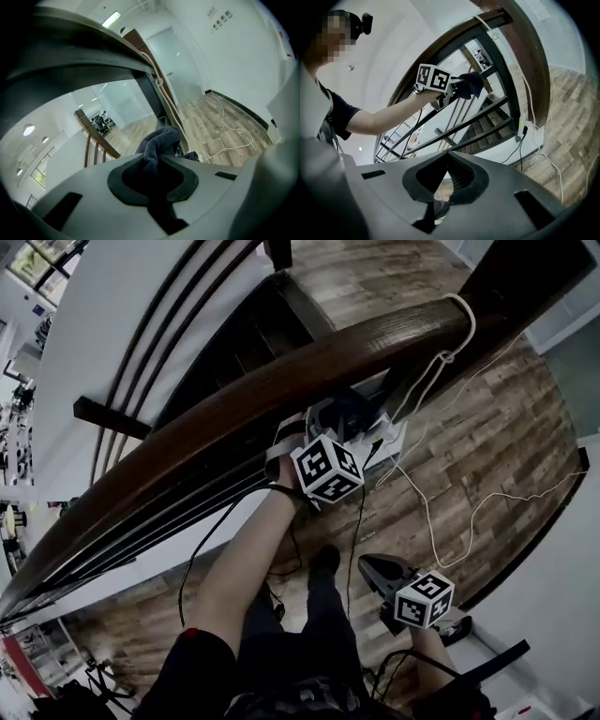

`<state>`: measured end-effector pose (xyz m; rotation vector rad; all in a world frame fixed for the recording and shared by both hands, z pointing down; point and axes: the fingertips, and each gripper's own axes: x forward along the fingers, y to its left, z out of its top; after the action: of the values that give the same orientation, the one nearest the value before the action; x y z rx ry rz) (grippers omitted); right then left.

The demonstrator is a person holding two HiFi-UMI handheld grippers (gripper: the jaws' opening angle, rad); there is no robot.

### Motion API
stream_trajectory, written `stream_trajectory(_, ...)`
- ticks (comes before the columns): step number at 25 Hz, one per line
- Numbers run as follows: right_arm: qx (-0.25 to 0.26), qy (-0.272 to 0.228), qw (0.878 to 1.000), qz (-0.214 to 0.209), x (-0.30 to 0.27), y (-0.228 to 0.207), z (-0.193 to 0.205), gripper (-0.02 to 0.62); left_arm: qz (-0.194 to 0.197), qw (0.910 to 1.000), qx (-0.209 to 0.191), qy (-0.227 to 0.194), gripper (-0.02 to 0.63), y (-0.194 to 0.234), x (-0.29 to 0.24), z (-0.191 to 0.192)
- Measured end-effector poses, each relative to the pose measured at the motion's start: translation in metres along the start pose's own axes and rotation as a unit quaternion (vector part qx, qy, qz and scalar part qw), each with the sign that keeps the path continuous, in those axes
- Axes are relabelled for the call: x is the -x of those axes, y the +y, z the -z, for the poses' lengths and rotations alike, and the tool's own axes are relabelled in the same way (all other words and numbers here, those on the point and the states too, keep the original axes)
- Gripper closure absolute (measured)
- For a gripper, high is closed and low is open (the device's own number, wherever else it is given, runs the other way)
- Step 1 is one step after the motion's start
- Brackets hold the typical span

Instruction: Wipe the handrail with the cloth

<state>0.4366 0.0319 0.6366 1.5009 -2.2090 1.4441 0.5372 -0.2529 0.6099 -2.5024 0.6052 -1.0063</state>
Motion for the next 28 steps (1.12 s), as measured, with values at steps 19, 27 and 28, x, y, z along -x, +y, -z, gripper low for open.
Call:
stream_trajectory(19,0.108,0.075,0.983,-0.126,-0.175,0.248,0.046,0.594,-0.076,0.9844,0.119,0.106,0.563,0.117,0.286,0.342)
stream_trajectory(27,0.135,0.149,0.962,-0.185,-0.215,0.315,0.102,0.594,-0.148,0.9567,0.173,0.181,0.563,0.169,0.406,0.482)
stream_trajectory(28,0.141,0.154,0.959,-0.19,-0.22,0.329,0.108,0.594,-0.151,0.9537,0.178,0.189,0.563,0.174,0.423,0.499)
